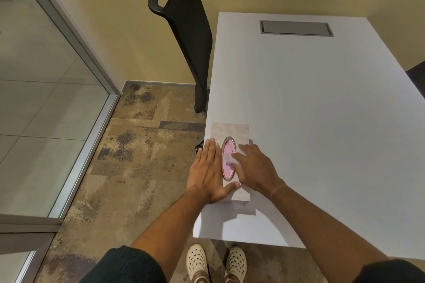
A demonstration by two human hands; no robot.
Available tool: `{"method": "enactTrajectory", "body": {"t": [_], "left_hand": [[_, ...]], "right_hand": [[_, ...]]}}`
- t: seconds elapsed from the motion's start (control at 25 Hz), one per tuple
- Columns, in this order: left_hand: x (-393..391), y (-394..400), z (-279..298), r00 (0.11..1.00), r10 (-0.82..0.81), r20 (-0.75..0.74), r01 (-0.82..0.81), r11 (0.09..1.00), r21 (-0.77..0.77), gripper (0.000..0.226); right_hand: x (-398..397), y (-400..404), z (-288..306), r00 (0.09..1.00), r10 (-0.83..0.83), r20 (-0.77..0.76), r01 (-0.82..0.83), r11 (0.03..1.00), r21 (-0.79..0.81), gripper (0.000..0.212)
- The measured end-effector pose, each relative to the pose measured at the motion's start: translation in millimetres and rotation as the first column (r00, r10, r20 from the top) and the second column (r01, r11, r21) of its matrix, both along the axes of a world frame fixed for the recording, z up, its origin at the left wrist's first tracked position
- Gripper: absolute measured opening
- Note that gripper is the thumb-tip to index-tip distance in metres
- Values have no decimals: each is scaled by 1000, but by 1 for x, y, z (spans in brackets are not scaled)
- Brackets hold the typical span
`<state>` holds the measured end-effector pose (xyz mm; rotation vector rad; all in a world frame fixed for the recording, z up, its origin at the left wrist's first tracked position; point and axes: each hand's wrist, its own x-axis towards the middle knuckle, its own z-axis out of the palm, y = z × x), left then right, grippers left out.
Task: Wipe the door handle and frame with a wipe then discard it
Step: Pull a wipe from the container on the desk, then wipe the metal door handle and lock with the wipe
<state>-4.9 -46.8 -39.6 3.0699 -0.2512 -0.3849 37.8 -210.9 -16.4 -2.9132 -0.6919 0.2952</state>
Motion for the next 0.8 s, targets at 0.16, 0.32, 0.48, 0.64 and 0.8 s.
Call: {"method": "enactTrajectory", "body": {"t": [0.16,0.32,0.48,0.64,0.8], "left_hand": [[-2,4,16,1000,18,20,-19,999,39,117],[-2,12,41,996,60,64,-64,996,66,114],[-4,26,75,985,78,157,-91,993,79,101],[-9,45,109,953,150,263,-180,979,93,93],[-19,63,134,907,235,349,-286,953,102,94]], "right_hand": [[-2,0,9,987,59,151,-61,998,6,46],[5,5,32,928,113,356,-154,984,92,64],[17,20,57,842,155,516,-280,944,174,63],[21,37,87,775,147,614,-341,916,212,60],[18,57,111,705,150,693,-413,881,229,56]]}}
